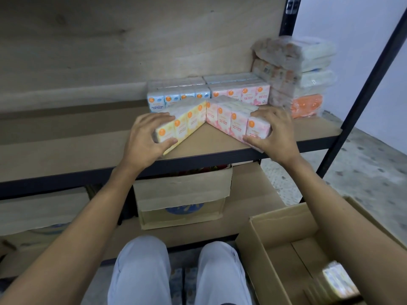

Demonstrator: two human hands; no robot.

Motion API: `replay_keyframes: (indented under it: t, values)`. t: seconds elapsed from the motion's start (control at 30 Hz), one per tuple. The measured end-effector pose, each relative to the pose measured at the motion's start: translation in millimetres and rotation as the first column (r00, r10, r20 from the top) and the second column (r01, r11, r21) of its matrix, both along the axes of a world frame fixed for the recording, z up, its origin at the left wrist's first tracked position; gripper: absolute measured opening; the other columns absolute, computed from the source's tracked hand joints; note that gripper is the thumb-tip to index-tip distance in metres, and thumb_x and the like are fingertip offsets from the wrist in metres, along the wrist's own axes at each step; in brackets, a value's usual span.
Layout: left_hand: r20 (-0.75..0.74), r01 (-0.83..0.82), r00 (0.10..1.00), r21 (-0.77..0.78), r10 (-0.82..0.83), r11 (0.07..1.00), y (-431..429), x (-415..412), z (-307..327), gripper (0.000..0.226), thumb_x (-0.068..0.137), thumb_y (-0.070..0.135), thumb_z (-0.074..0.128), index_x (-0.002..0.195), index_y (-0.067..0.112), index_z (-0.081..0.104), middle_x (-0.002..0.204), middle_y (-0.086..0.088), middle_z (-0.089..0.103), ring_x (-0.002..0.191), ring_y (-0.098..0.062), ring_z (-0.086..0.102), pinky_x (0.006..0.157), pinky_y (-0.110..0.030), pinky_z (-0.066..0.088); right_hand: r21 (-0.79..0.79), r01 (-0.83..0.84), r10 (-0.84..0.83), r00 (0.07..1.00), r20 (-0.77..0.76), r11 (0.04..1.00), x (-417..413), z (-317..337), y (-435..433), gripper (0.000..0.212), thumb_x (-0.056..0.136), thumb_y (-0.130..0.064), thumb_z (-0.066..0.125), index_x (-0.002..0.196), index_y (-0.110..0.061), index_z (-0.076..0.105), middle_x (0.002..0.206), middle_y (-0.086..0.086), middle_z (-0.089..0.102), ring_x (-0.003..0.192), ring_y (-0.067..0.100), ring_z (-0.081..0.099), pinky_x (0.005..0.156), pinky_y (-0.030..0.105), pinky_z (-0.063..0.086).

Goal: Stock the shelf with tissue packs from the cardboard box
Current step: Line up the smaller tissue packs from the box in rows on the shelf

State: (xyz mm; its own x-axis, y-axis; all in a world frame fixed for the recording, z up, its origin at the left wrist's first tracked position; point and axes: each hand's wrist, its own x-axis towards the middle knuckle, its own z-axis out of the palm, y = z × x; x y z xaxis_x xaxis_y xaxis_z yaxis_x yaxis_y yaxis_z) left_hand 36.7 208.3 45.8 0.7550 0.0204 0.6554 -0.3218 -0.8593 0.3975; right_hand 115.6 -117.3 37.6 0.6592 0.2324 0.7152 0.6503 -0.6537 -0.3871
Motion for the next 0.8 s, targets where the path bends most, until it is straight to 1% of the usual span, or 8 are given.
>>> replay_keyframes:
  t: [0.1, 0.23, 0.37, 0.43, 0.5, 0.6, 0.7, 0.8]
  values:
    - [-0.03, 0.023, 0.999, 0.031, -0.022, 0.999, 10.7, 0.9, 4.2, 0.058, 0.072, 0.031, 0.082, 0.126, 0.031, 0.061, 0.131, 0.016, 0.056, 0.126, -0.006, 0.041, 0.106, -0.025, 0.027, -0.046, -0.028, 0.027, 0.999, -0.023, 0.999, 9.1, 5.5, -11.7, 0.064, 0.058, -0.038, 0.087, 0.115, -0.021, 0.064, 0.122, -0.001, 0.06, 0.117, 0.02, 0.047, 0.1, 0.016, 0.026]
    - [-0.107, 0.04, 0.994, 0.114, -0.028, 0.993, 35.4, 7.5, 11.1, 0.064, 0.071, 0.033, 0.082, 0.129, 0.035, 0.057, 0.135, 0.016, 0.054, 0.132, -0.008, 0.042, 0.112, -0.033, 0.027, -0.126, -0.035, 0.029, 0.998, -0.048, 0.991, 19.5, 16.4, -25.4, 0.07, 0.054, -0.033, 0.09, 0.116, -0.015, 0.064, 0.123, 0.004, 0.063, 0.121, 0.026, 0.049, 0.103, 0.034, 0.031]
    - [-0.18, -0.054, 0.978, 0.292, 0.11, 0.955, 48.6, 16.4, 23.0, 0.071, 0.07, 0.031, 0.082, 0.133, 0.037, 0.05, 0.142, 0.01, 0.051, 0.138, -0.013, 0.037, 0.118, -0.049, 0.008, -0.307, 0.14, -0.166, 0.984, -0.058, 0.941, 26.8, 31.0, -24.4, 0.07, 0.056, -0.034, 0.088, 0.119, -0.023, 0.059, 0.133, 0.002, 0.057, 0.138, 0.029, 0.029, 0.114, 0.054, 0.014]
    - [-0.168, -0.088, 0.974, 0.326, 0.149, 0.941, 41.0, 19.1, 28.8, 0.073, 0.07, 0.031, 0.082, 0.134, 0.035, 0.049, 0.143, 0.008, 0.05, 0.139, -0.015, 0.035, 0.118, -0.049, 0.005, -0.374, 0.184, -0.21, 0.977, -0.03, 0.909, 27.9, 37.9, -13.4, 0.071, 0.058, -0.037, 0.086, 0.121, -0.028, 0.055, 0.135, -0.001, 0.055, 0.14, 0.028, 0.025, 0.114, 0.051, 0.008]
    - [-0.139, -0.094, 0.98, 0.298, 0.141, 0.95, 23.5, 22.4, 33.6, 0.07, 0.072, 0.036, 0.08, 0.135, 0.034, 0.049, 0.144, 0.009, 0.049, 0.139, -0.015, 0.035, 0.119, -0.045, 0.007, -0.367, 0.187, -0.203, 0.979, -0.004, 0.911, 24.6, 41.2, 7.8, 0.069, 0.064, -0.041, 0.081, 0.126, -0.028, 0.053, 0.137, -0.001, 0.054, 0.139, 0.029, 0.028, 0.113, 0.05, 0.014]
    - [-0.135, -0.095, 0.981, 0.272, 0.136, 0.958, -5.6, 36.1, 35.5, 0.068, 0.078, 0.042, 0.072, 0.139, 0.033, 0.044, 0.148, 0.005, 0.044, 0.14, -0.017, 0.032, 0.118, -0.043, 0.009, -0.357, 0.218, -0.228, 0.973, 0.015, 0.908, 20.3, 35.8, 48.4, 0.063, 0.075, -0.046, 0.07, 0.131, -0.028, 0.049, 0.144, 0.003, 0.046, 0.14, 0.03, 0.026, 0.113, 0.056, 0.014]
    - [-0.177, -0.196, 0.948, 0.325, 0.263, 0.925, -20.0, 51.4, 25.9, 0.067, 0.084, 0.048, 0.063, 0.144, 0.029, 0.037, 0.152, 0.0, 0.037, 0.142, -0.021, 0.028, 0.117, -0.045, 0.011, -0.397, 0.299, -0.325, 0.946, 0.002, 0.868, 26.7, 24.4, 70.3, 0.066, 0.08, -0.051, 0.063, 0.138, -0.029, 0.041, 0.152, 0.007, 0.033, 0.143, 0.033, 0.018, 0.112, 0.061, 0.004]
    - [-0.12, -0.315, 0.913, 0.399, 0.389, 0.861, -22.4, 60.6, 13.1, 0.061, 0.089, 0.048, 0.056, 0.143, 0.027, 0.039, 0.151, -0.001, 0.038, 0.139, -0.024, 0.033, 0.115, -0.044, 0.017, -0.454, 0.355, -0.405, 0.914, -0.015, 0.817, 40.0, 15.1, 69.6, 0.074, 0.081, -0.055, 0.06, 0.143, -0.028, 0.033, 0.152, 0.01, 0.03, 0.142, 0.035, 0.018, 0.113, 0.058, 0.002]
